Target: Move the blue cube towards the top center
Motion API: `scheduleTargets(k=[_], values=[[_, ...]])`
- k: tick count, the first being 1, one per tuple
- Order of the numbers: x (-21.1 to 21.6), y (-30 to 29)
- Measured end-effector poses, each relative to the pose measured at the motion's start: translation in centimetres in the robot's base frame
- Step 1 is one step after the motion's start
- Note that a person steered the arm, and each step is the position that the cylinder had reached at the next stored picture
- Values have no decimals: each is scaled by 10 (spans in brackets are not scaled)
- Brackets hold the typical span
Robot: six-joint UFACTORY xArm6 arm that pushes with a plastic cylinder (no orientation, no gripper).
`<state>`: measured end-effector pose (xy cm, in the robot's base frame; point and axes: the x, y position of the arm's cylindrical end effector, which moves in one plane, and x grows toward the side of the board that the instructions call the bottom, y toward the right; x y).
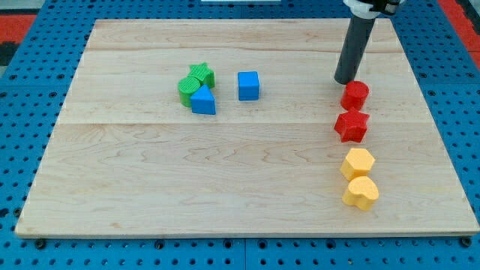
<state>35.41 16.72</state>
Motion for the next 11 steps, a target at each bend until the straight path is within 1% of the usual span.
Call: scheduleTargets(k=[2,3,4,5,6,7,9,10,11], values=[[-7,-83],[-14,-82],[10,-119],[47,-163],[44,-212],[7,-230],[-46,-193],[-50,-196],[-48,-231]])
